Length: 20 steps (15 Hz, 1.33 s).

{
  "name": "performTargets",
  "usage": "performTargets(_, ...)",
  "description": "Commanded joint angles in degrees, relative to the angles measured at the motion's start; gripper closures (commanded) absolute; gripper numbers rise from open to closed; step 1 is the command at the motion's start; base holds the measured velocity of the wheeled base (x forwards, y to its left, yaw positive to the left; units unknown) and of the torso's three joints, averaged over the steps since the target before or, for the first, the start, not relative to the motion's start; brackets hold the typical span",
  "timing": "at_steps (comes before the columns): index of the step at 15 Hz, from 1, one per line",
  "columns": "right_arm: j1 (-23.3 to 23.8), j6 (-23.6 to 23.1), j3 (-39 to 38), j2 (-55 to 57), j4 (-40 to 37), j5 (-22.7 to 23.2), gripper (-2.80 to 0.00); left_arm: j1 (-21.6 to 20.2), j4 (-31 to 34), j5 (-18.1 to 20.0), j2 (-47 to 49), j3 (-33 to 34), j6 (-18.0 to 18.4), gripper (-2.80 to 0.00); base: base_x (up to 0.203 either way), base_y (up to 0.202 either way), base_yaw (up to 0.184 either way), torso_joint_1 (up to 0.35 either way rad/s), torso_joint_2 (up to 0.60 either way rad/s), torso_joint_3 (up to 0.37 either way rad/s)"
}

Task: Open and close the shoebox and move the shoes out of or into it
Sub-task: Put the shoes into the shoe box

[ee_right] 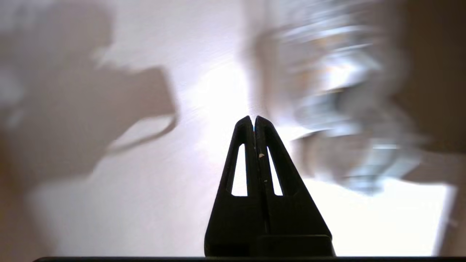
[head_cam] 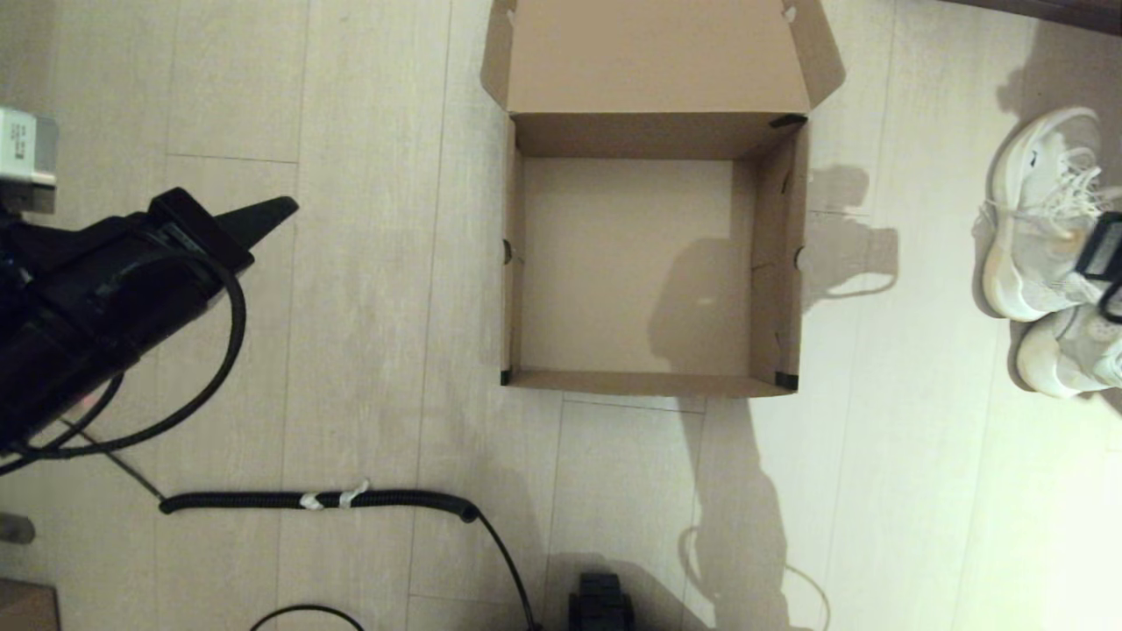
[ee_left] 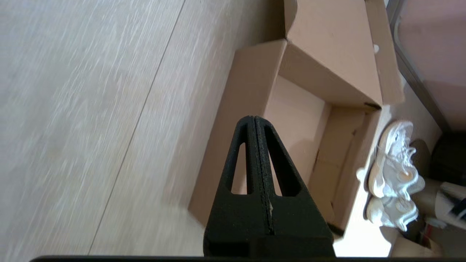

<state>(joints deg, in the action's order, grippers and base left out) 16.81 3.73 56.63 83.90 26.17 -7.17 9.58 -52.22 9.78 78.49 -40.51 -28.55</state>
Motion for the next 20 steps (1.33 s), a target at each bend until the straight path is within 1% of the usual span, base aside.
performTargets(1,7.4,2.4,1.6,0.1,0.8,-0.1,-2.80,0.0,0.2,0.1,-5.2,2.9,-0.2,0.00,0.000,0.000,0.000,0.000,0.00,0.000)
performTargets(2,10.6,4.0,2.3,0.3,1.1,-0.3,-2.80,0.0,0.4,0.1,-6.1,3.8,-0.2,0.00,0.000,0.000,0.000,0.000,0.00,0.000)
performTargets(4,17.9,5.6,2.6,1.4,1.4,-0.2,-2.80,0.0,1.2,0.1,-6.6,3.8,-0.2,0.00,0.000,0.000,0.000,0.000,0.00,0.000)
performTargets(5,20.8,7.6,2.6,2.8,1.5,-0.1,-2.80,0.0,1.2,0.1,-6.5,3.7,-0.2,0.00,0.000,0.000,0.000,0.000,0.00,0.000)
performTargets(6,23.0,10.9,2.7,4.3,1.6,0.2,-2.80,0.1,1.2,0.1,-6.5,4.0,-0.2,0.00,0.000,0.000,0.000,0.000,0.00,0.000)
performTargets(7,24.4,13.0,2.5,5.6,1.6,1.1,-2.80,0.2,1.2,0.1,-6.4,4.4,-0.2,0.00,0.000,0.000,0.000,0.000,0.00,0.000)
performTargets(9,24.8,15.3,-0.4,6.5,2.8,6.1,-2.80,0.2,1.1,0.1,-6.5,5.6,-0.2,0.00,0.000,0.000,0.000,0.000,0.00,0.000)
performTargets(10,24.8,17.4,-2.5,7.1,5.4,8.6,-2.80,0.2,1.1,0.1,-6.5,6.1,-0.2,0.00,0.000,0.000,0.000,0.000,0.00,0.000)
performTargets(11,24.8,20.3,-4.4,8.5,9.2,9.9,-2.80,0.2,1.0,0.1,-6.5,6.3,-0.2,0.00,0.000,0.000,0.000,0.000,0.00,0.000)
performTargets(13,24.8,24.8,-7.5,12.3,17.0,10.5,-2.80,1.0,0.6,0.4,-6.5,6.6,-0.2,0.00,0.000,0.000,0.000,0.000,0.00,0.000)
performTargets(14,24.8,26.6,-8.6,14.4,20.6,10.5,-2.80,1.9,0.4,0.5,-6.7,6.8,0.1,0.00,0.000,0.000,0.000,0.000,0.00,0.000)
performTargets(15,24.8,28.7,-9.6,16.5,24.2,10.5,-2.80,1.9,0.4,0.6,-6.7,7.1,0.8,0.00,0.000,0.000,0.000,0.000,0.00,0.000)
performTargets(16,24.8,32.1,-10.4,18.2,27.4,10.9,-2.80,1.9,0.4,0.6,-6.7,7.2,1.1,0.00,0.000,0.000,0.000,0.000,0.00,0.000)
performTargets(17,24.8,36.6,-10.7,19.3,29.2,12.4,-2.80,1.9,0.4,0.6,-6.7,7.2,1.2,0.00,0.000,0.000,0.000,0.000,0.00,0.000)
performTargets(18,24.7,38.9,-10.8,19.8,30.0,14.0,-2.80,2.0,0.4,0.6,-6.7,7.1,1.3,0.00,0.000,0.000,0.000,0.000,0.00,0.000)
performTargets(20,24.2,49.2,-10.5,21.0,30.3,18.4,-2.80,1.9,0.4,0.6,-6.7,7.4,1.4,0.00,0.000,0.000,0.000,0.000,0.00,0.000)
